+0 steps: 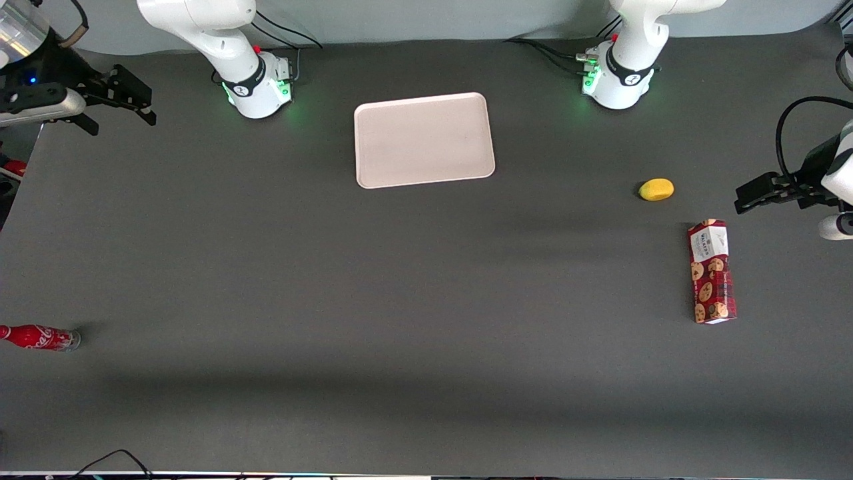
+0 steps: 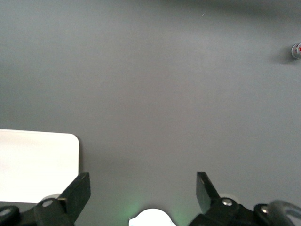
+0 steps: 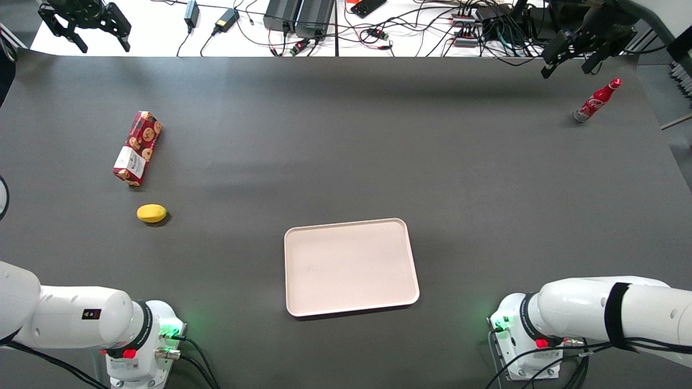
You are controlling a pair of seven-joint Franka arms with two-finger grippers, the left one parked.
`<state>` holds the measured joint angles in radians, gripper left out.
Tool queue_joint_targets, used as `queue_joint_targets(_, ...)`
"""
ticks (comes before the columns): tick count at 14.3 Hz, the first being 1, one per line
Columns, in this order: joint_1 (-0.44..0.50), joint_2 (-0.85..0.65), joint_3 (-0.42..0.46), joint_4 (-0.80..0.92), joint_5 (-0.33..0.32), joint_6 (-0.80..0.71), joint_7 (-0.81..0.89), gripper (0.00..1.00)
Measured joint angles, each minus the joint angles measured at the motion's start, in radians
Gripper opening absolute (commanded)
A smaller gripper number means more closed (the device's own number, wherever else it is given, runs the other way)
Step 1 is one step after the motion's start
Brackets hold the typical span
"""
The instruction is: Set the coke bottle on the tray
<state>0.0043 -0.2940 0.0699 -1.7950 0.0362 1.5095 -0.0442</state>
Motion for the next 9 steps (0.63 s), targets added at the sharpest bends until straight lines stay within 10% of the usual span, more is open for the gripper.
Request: queue_joint_targets(9, -0.006, 0.136, -0.171, 0.041, -0.104, 0.077, -0.266, 1.00)
